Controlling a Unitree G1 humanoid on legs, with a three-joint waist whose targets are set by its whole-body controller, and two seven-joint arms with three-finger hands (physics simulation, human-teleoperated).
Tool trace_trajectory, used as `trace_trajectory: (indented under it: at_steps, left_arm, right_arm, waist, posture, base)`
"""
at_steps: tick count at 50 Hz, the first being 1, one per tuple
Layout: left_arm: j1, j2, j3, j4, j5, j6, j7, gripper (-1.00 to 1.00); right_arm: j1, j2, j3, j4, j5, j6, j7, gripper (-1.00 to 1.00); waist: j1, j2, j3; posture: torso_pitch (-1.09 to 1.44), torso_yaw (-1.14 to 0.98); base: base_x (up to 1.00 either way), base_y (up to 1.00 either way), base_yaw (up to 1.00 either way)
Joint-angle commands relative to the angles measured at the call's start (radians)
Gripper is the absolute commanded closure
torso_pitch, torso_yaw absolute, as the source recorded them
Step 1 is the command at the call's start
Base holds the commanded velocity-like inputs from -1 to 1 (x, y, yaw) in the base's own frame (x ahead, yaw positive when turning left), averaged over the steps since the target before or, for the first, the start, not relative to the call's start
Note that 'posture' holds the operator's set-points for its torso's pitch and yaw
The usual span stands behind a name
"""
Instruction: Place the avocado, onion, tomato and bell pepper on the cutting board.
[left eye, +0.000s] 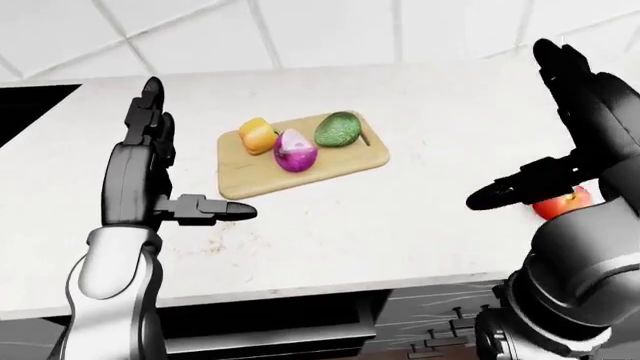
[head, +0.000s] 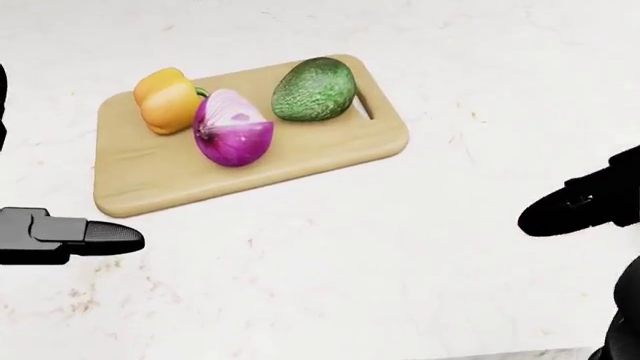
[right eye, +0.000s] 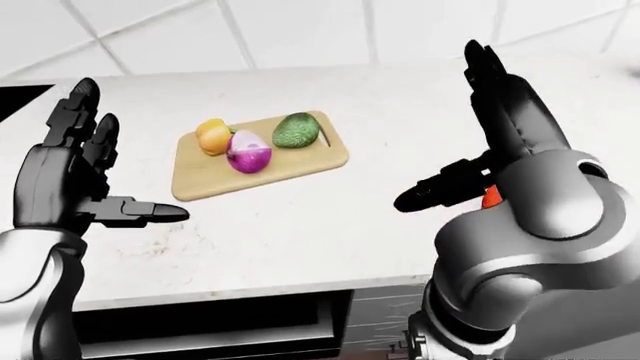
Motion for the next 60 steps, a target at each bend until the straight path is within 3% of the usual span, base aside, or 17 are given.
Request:
trace_trajectory:
  at_steps: [1,5,13,24,28,33,49,60]
  left_arm:
    - [-0.019,0.009,0.003,-0.028,0.004,-0.034,0.004,-1.00]
    - [-0.020,0.009,0.007,-0.028,0.004,-0.033,0.005,-1.00]
    - [-0.012,0.010,0.011,-0.033,0.003,-0.035,0.003,-1.00]
    - [-0.012,0.012,0.019,-0.031,0.000,-0.034,0.002,-1.00]
    - [-0.008,0.011,0.012,-0.024,0.004,-0.043,0.004,-1.00]
    - [-0.007,0.012,0.015,-0.028,0.004,-0.041,0.002,-1.00]
    - [-0.013,0.013,0.018,-0.019,0.011,-0.043,-0.001,-1.00]
    - [-0.019,0.016,0.013,-0.025,0.015,-0.032,-0.003,-1.00]
  right_arm:
    - [0.013,-0.017,-0.016,-0.052,-0.028,-0.014,0.003,-1.00]
    - [0.102,-0.007,-0.049,-0.143,-0.042,-0.002,0.022,-1.00]
    - [0.238,-0.007,-0.098,-0.217,0.019,0.021,-0.053,-1.00]
    - [0.400,-0.095,-0.220,-0.204,0.236,0.033,-0.290,-1.00]
    - [0.470,-0.100,-0.304,-0.177,0.422,0.023,-0.467,-1.00]
    - [0.552,-0.097,-0.352,-0.114,0.589,-0.017,-0.633,-1.00]
    - [0.613,-0.135,-0.425,-0.019,0.789,-0.069,-0.779,-1.00]
    - [0.563,-0.153,-0.387,0.085,0.849,-0.086,-0.866,-1.00]
  waist:
    - [0.000,-0.001,-0.024]
    - [-0.001,0.001,-0.026]
    - [-0.005,0.000,-0.030]
    - [-0.002,-0.009,-0.033]
    - [0.001,-0.014,-0.034]
    - [0.001,-0.019,-0.035]
    - [0.005,-0.028,-0.036]
    - [0.004,-0.030,-0.039]
  posture:
    - [0.00,0.00]
    - [0.00,0.00]
    - [0.00,0.00]
    - [0.00,0.00]
    - [0.00,0.00]
    - [0.00,0.00]
    - [0.00,0.00]
    - [0.00,0.00]
  base:
    - [0.00,0.00,0.00]
    - [0.00,0.00,0.00]
    - [0.00,0.00,0.00]
    - [0.00,0.00,0.00]
    - [0.00,0.00,0.00]
    - [0.00,0.00,0.00]
    - [0.00,0.00,0.00]
    - [0.00,0.00,0.00]
